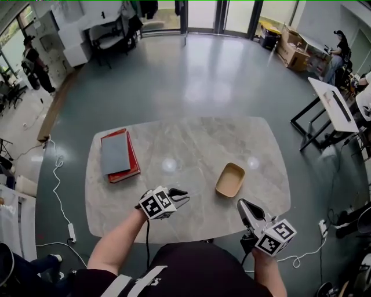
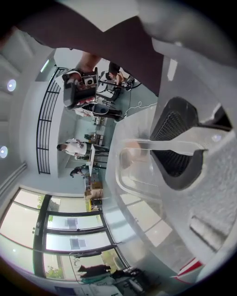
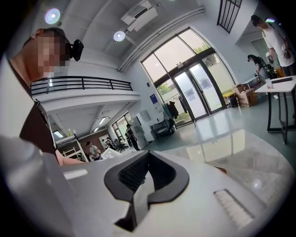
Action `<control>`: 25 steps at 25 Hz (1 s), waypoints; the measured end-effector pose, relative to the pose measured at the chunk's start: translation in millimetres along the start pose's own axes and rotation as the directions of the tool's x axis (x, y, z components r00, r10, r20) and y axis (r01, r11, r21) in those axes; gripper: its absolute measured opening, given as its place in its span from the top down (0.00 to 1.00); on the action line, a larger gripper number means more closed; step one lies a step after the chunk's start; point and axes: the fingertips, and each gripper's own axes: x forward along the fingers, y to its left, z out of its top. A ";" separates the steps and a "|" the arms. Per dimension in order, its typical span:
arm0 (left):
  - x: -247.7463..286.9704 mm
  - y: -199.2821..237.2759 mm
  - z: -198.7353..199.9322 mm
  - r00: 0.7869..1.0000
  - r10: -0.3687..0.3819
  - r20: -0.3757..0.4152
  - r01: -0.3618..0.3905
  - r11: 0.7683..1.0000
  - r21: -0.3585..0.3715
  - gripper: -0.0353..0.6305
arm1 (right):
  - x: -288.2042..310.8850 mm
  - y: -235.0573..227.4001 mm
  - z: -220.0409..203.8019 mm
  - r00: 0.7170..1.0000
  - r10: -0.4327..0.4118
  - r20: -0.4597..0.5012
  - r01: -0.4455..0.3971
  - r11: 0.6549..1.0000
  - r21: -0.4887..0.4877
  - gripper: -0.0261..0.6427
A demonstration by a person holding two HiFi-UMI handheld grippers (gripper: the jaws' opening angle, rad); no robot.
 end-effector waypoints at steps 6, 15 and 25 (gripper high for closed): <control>-46.0 -18.7 44.1 0.975 0.111 0.191 -0.084 0.986 -0.143 0.84 | 7.6 -2.6 4.9 0.998 0.057 0.013 -0.057 0.998 0.005 0.96; -110.9 -43.4 110.8 0.907 0.244 0.345 -0.176 0.960 -0.218 0.84 | 16.8 4.6 10.8 0.992 0.126 0.012 -0.126 0.992 -0.031 0.96; -164.0 -56.5 165.2 0.835 0.318 0.449 -0.271 0.948 -0.167 0.84 | 10.8 11.9 24.4 0.990 0.135 0.035 -0.132 0.989 -0.069 0.96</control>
